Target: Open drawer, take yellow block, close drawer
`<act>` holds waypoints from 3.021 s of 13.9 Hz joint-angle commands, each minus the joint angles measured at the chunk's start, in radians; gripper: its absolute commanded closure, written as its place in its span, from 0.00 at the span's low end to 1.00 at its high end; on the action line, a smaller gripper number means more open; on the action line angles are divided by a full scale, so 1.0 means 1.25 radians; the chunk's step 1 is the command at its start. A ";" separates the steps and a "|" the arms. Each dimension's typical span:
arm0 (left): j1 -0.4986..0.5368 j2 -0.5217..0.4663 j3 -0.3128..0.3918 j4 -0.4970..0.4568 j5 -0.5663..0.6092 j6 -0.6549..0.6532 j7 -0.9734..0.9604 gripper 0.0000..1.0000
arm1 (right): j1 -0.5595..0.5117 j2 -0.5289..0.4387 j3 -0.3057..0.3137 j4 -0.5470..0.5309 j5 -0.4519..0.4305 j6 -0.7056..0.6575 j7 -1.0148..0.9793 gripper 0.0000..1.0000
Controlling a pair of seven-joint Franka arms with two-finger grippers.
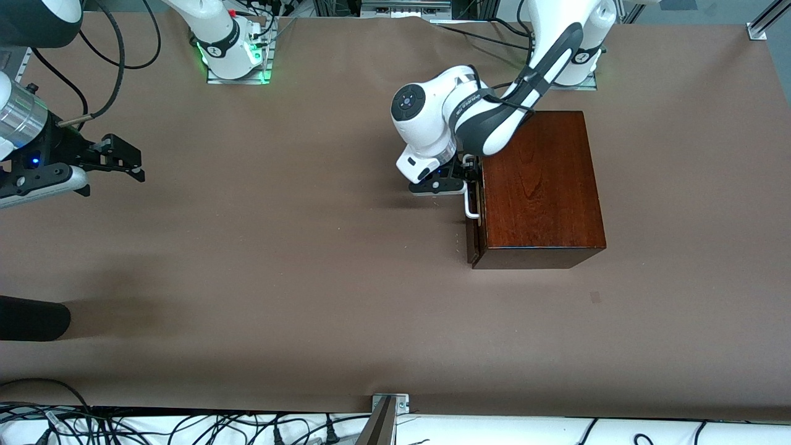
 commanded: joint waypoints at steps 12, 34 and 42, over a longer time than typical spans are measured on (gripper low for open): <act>-0.088 0.101 0.001 0.110 0.046 0.098 -0.136 0.00 | -0.002 -0.007 -0.001 -0.002 0.011 -0.003 0.007 0.00; -0.161 0.134 -0.003 0.298 0.055 -0.151 -0.098 0.00 | -0.010 -0.002 -0.006 -0.001 0.012 0.004 -0.003 0.00; -0.040 -0.031 0.000 0.300 -0.056 -0.272 0.166 0.00 | 0.012 0.008 0.000 -0.001 0.013 0.005 0.004 0.00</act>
